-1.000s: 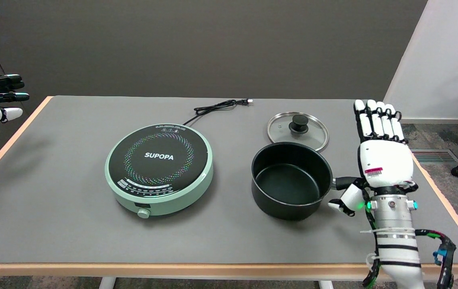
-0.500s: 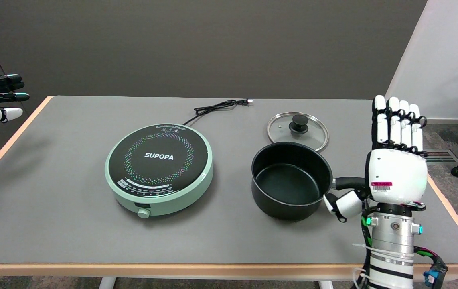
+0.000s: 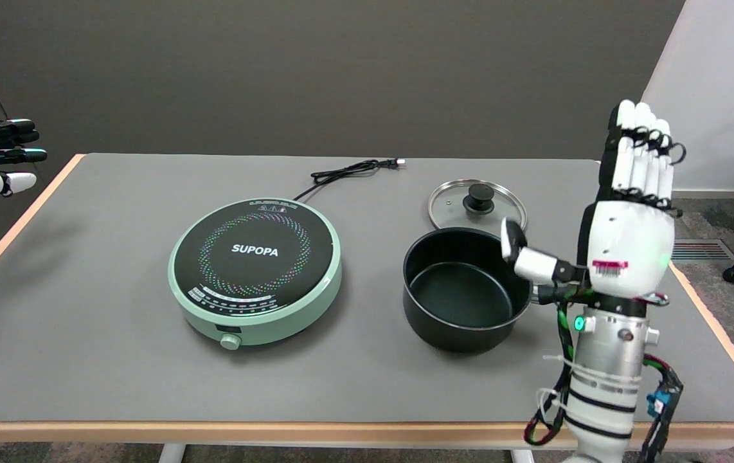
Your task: Place the soup pot onto the table.
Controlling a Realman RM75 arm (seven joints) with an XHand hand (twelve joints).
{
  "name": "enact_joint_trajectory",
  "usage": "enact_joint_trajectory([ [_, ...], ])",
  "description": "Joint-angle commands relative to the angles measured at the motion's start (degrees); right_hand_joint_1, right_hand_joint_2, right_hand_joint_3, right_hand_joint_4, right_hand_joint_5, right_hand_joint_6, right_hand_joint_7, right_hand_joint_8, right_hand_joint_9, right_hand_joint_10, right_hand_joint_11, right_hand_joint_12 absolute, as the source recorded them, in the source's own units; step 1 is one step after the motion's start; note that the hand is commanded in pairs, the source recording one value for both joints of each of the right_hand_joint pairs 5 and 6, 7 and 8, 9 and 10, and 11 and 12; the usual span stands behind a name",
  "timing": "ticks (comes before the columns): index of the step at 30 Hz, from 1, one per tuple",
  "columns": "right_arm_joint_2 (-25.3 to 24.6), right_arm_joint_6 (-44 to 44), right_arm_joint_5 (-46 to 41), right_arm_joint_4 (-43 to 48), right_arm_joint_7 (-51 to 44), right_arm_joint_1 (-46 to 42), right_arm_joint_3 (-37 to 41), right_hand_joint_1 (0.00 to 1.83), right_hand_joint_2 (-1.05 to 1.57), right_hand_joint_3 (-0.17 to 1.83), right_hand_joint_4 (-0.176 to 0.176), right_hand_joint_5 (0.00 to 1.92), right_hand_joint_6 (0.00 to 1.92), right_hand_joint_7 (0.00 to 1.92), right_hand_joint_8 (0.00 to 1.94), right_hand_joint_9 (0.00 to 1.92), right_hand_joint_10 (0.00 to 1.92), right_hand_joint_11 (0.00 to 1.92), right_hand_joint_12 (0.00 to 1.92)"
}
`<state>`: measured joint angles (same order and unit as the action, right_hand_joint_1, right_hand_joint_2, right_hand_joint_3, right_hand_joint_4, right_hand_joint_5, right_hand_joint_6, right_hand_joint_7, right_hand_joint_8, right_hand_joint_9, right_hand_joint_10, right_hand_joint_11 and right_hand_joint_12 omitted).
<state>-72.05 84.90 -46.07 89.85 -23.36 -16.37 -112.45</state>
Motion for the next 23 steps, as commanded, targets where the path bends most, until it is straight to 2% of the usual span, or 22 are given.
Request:
enact_joint_trajectory([
  [1, 10.82, -17.09, -16.51, -3.4, 52.13, 7.05, 5.61, 1.0, 0.64, 0.74, -0.176, 0.16, 0.16, 0.16, 0.16, 0.16, 0.16, 0.16, 0.16],
  [4, 10.56, -19.11, -17.28, -4.14, 58.44, 6.74, 6.85, 0.95, 0.78, 0.65, -0.176, 0.18, 0.18, 0.18, 0.18, 0.18, 0.18, 0.18, 0.18],
  [7, 10.01, -20.63, -16.47, -5.3, 60.67, 6.78, 7.96, 0.93, 0.86, 0.61, -0.176, 0.18, 0.18, 0.18, 0.18, 0.18, 0.18, 0.18, 0.18],
  [23, 6.35, -26.63, -15.35, -5.82, 60.57, 8.08, 11.69, 0.94, 0.8, 0.62, -0.176, 0.16, 0.16, 0.16, 0.16, 0.16, 0.16, 0.16, 0.16],
])
